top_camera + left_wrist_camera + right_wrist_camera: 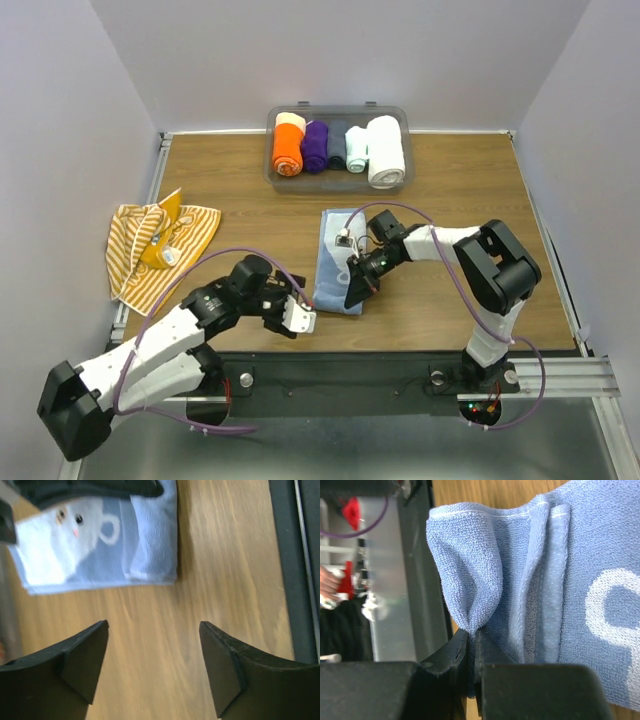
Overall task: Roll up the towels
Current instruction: Roll the towel
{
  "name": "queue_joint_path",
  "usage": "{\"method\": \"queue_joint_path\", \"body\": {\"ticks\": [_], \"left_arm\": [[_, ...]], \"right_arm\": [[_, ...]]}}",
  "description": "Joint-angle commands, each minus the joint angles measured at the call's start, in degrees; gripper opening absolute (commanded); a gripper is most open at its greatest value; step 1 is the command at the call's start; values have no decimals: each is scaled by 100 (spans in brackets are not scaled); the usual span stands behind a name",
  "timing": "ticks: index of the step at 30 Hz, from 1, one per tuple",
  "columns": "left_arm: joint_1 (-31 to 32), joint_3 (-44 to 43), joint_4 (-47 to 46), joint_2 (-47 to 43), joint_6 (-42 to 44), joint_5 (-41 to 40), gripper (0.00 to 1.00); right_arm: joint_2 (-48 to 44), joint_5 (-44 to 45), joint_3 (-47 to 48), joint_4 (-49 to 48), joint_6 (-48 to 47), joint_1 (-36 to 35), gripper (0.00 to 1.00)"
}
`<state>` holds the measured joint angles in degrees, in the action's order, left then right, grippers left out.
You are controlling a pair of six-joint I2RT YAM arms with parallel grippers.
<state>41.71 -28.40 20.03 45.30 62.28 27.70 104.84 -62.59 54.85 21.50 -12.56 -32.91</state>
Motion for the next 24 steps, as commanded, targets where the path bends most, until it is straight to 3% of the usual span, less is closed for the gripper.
{"method": "queue_joint_path", "body": {"ticks": [1,6,15,18,21,24], "left_arm": [[731,-16,-1009,478,-119,-617,88],[1549,-183,-1842,1305,-611,-950,95],[2077,-148,-2863,2264,-840,-1751,86],[2183,-174,-2961,2562,-893,-1795,75],[2201,-174,-2961,2721,-867,-1838,71],[2209,-165,-2952,2870,-858,-1874,57]], "right_arm": [[159,-640,237,65,96,100,1],[406,-658,298,92,69,118,1],[511,-667,324,118,69,206,1],[564,-711,351,127,69,206,1],[582,-746,386,136,69,214,2],[608,-781,421,144,78,214,3]]}}
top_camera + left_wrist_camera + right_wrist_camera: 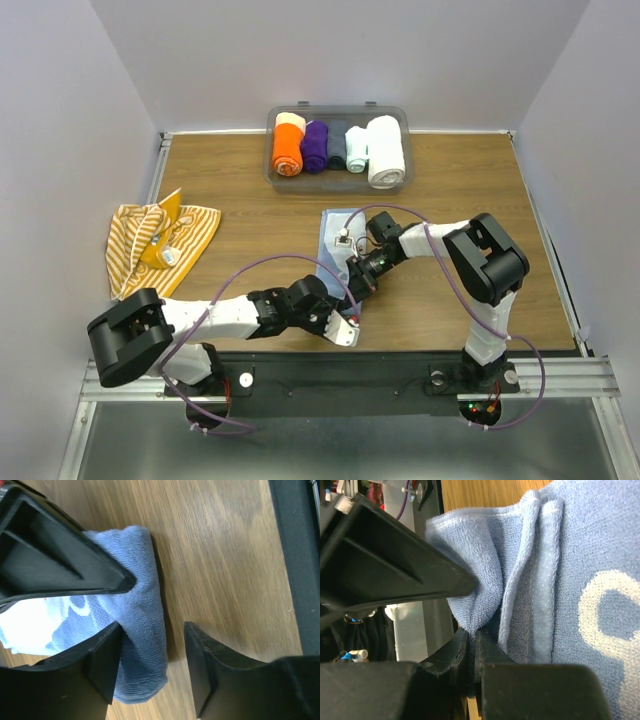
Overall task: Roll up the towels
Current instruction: Roll the towel
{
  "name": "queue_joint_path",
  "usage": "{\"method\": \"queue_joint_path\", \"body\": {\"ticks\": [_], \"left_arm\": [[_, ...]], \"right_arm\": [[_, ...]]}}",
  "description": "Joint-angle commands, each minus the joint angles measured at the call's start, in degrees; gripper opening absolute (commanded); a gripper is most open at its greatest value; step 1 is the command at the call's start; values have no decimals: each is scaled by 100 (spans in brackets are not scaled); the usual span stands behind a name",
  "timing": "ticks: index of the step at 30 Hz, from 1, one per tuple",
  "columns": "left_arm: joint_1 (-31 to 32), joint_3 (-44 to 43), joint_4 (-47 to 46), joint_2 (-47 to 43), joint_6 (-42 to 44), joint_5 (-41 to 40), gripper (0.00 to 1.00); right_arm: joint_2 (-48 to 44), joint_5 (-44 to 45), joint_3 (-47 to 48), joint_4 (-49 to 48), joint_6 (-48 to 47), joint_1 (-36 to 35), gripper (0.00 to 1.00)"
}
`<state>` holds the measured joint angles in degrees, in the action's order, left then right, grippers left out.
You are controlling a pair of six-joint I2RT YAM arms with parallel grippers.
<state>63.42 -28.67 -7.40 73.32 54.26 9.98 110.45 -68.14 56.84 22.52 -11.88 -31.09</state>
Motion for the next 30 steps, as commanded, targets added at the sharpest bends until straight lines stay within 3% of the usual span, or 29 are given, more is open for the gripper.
{"method": "queue_joint_path", "body": {"ticks": [1,6,11,14,15,18,23,30], "left_arm": [[39,-148,-183,138,-82,-93,47],[30,-358,123,734,-363,-294,23],[-22,-701,730,772,-530,424,20],[-22,-921,1222,850,-767,935,20],[-31,-1000,1554,912,-803,1162,20],[-119,-1299,2082,1184,-943,1480,20],[-514,-1764,2550,1483,-1014,1963,22],[-1437,-3020,4015,2388,-1023,2938,28]], "right_arm": [[38,-209,214,50,1,33,3],[-94,-95,222,77,-113,33,7],[-524,441,231,86,-201,85,23],[-902,863,389,147,-183,287,45],[-1016,986,442,164,-183,375,60],[-1394,1170,688,226,-104,788,88],[-1983,1426,1127,770,-385,1368,93],[-3080,2093,1137,1439,-886,1448,94]]}}
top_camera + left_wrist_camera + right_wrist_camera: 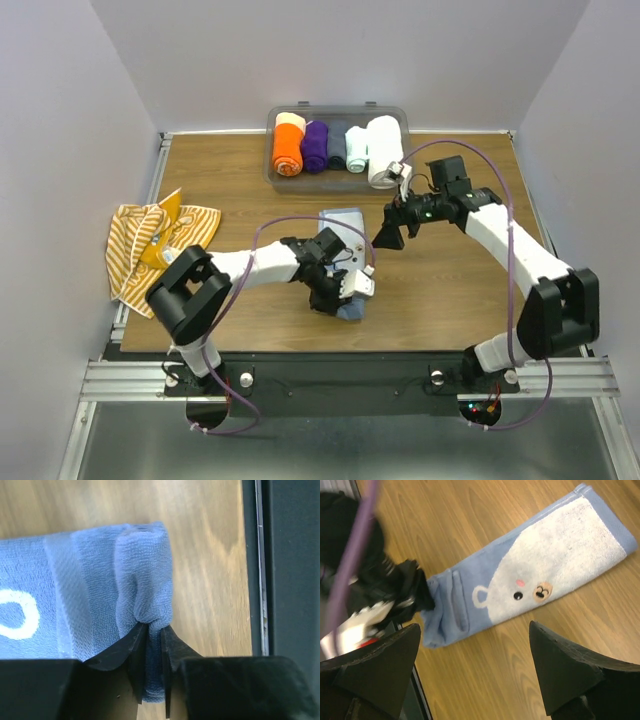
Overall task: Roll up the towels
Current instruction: Roll the towel
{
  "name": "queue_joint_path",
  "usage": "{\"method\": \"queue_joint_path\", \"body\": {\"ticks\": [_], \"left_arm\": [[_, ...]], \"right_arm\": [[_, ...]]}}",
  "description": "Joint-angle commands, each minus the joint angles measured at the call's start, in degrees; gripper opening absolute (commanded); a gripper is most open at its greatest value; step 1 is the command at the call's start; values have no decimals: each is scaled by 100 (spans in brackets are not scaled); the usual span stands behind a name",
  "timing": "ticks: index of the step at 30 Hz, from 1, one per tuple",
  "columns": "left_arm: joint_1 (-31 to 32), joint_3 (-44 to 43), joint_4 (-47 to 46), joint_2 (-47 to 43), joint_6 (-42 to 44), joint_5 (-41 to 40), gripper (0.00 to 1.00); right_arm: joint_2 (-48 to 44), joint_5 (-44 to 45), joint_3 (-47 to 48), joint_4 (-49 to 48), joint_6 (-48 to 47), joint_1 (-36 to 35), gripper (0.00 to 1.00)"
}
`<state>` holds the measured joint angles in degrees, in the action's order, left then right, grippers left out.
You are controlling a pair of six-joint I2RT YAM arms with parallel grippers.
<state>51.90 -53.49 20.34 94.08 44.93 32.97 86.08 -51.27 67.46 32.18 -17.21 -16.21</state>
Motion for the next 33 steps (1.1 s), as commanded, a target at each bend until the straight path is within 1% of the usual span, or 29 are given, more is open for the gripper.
{"method": "queue_joint_path", "body": {"ticks": [1,2,3,5,7,8,10,11,13,15,16,17,18,21,22,24,26,28,29,30,31,33], "left_arm": [[-399,-696,1410,582,-89,945,28],[-443,-1019,1594,715,-81,1096,29],[-479,-1162,1883,865,-98,1245,29],[-575,-1514,2113,1269,-116,1580,30],[-637,-1794,2385,1689,-151,1782,31],[-707,-1883,2492,1840,-142,1870,31],[-786,-2050,2773,2130,-107,2081,32],[-839,-2242,2896,2445,-37,2134,33],[-988,-2515,3194,2885,103,2265,35],[-1120,-2735,3440,3167,165,2327,35],[-1155,-2858,3555,3430,235,2380,35],[-1199,-3112,3634,3546,305,2424,35],[-1269,-3227,3748,3642,306,2503,35],[-1366,-3561,3881,3898,350,2556,34],[-1393,-3606,3899,3942,350,2565,31],[-1411,-3677,3890,3977,324,2539,29],[-1428,-3720,3969,4047,385,2556,27],[-1428,-3756,4065,4100,438,2565,24],[-1446,-3773,4109,4170,481,2574,24],[-1454,-3800,4197,4197,517,2591,24],[-1455,-3809,4232,4267,604,2600,24],[-1498,-3791,4285,4302,649,2618,24]], "right_arm": [[-793,442,48,508,-379,-40,94],[-943,477,22,552,-423,-40,94],[-1118,564,4,569,-423,-40,94],[-1505,644,39,753,-458,-40,94],[-1743,679,126,1173,-581,-40,94],[-1796,653,153,1341,-816,-32,93],[-1867,705,180,1588,-985,-40,93],[-1902,706,206,1824,-1221,-49,93],[-1885,714,232,2080,-1389,-67,93],[-1797,915,198,2117,-1539,-215,92],[-1771,1047,154,2108,-1592,-460,91],[-1736,1188,84,1977,-1610,-602,90],[-1709,1485,-74,1872,-1636,-725,89],[-1621,1952,-286,1485,-1776,-1243,84],[-1534,2197,-391,1379,-1786,-1479,81],[-1437,2418,-488,1019,-1777,-1744,78],[-1305,2674,-681,641,-1681,-2157,75],[-1235,3103,-865,334,-1566,-2526,74],[-1173,3323,-1110,-50,-1496,-2998,74],[-1147,3577,-1243,-263,-1356,-3263,74],[-1120,3980,-1383,-474,-1303,-3684,74],[-850,4019,-1490,-757,-1145,-3802,74]]}}
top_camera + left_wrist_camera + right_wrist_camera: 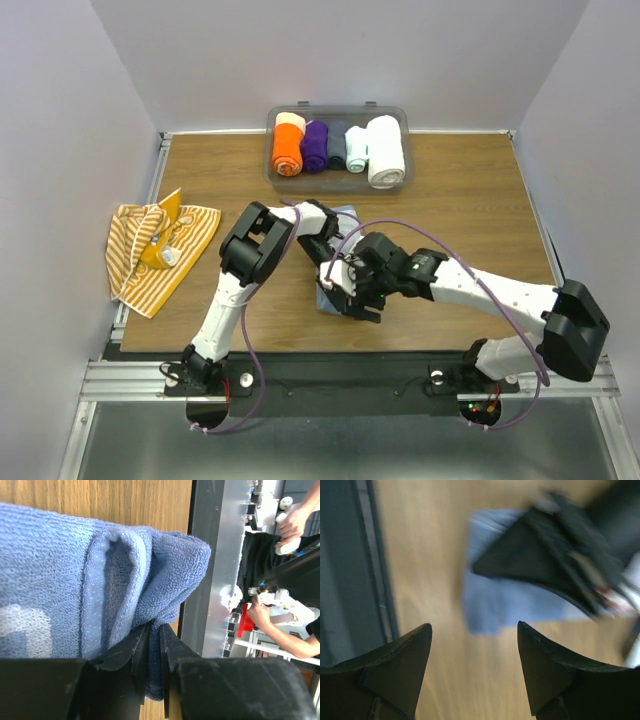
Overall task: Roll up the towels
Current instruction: Roll the towel
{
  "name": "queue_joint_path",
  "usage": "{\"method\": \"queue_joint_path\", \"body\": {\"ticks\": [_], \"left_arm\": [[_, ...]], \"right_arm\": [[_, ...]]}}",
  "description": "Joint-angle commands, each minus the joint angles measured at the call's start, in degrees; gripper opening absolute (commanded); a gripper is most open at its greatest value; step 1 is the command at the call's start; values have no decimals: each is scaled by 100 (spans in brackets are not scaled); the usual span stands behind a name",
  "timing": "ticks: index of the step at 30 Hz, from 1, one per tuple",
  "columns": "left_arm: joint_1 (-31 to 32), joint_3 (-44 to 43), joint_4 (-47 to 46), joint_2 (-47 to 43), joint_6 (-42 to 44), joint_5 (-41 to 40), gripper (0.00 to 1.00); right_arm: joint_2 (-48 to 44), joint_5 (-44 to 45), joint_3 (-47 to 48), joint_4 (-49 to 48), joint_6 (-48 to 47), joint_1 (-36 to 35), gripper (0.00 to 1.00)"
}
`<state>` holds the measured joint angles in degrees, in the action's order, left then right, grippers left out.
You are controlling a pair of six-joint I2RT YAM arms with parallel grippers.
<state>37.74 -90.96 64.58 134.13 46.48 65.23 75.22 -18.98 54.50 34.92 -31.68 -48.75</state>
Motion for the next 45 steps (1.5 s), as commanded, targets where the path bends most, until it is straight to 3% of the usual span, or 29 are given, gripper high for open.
{"method": "queue_joint_path", "body": {"ticks": [1,4,18,19,22,24,25,26,31,36,42,45], "left_arm": [[-91,-36,-130,316,494,-617,24],[-144,-45,-129,325,503,-591,24],[-328,-36,-68,325,608,-468,31],[-337,-10,-68,299,660,-459,32],[-389,166,-77,-156,836,-415,34],[-433,341,-129,-438,845,-345,37],[-503,394,-164,-762,837,-257,41],[-548,429,-173,-922,836,-222,43],[-864,483,-218,-1818,687,-387,50],[-1724,657,-585,-2688,442,-669,55],[-2955,1641,-2674,-4208,-727,-932,63],[-2974,2361,-3143,-5245,-536,-1460,68]], "right_arm": [[308,860,-229,-1083,294,-556,74],[511,1361,-431,-1539,180,-880,76],[1249,1143,-1125,-2498,136,-1022,73],[1258,1125,-1178,-2542,162,-1014,55],[1188,793,-1301,-2542,267,-953,29],[1109,476,-1319,-2516,416,-873,20],[1074,161,-1302,-2455,452,-751,6],[1065,28,-1284,-2455,496,-689,2],[1100,-947,-1214,-2244,654,-320,1],[1293,-1528,-863,-1840,768,14,1],[2048,-2688,-72,-1190,1050,673,1],[2443,-3181,182,-1040,1225,841,1]]}}
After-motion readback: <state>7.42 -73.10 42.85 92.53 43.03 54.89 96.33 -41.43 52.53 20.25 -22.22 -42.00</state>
